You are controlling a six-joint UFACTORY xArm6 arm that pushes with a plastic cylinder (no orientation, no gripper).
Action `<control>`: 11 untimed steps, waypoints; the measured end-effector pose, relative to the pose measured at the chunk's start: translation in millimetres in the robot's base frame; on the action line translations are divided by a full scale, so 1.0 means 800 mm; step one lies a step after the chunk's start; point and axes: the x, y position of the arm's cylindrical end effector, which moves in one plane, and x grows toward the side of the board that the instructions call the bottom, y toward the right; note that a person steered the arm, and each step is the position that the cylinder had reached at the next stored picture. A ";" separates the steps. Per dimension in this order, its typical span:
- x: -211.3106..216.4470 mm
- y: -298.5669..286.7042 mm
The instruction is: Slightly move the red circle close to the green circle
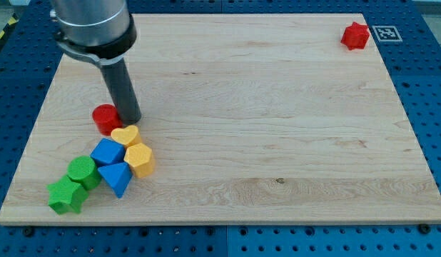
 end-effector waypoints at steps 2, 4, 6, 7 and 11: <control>0.005 -0.040; -0.036 -0.048; -0.039 -0.112; -0.038 -0.089; 0.000 -0.078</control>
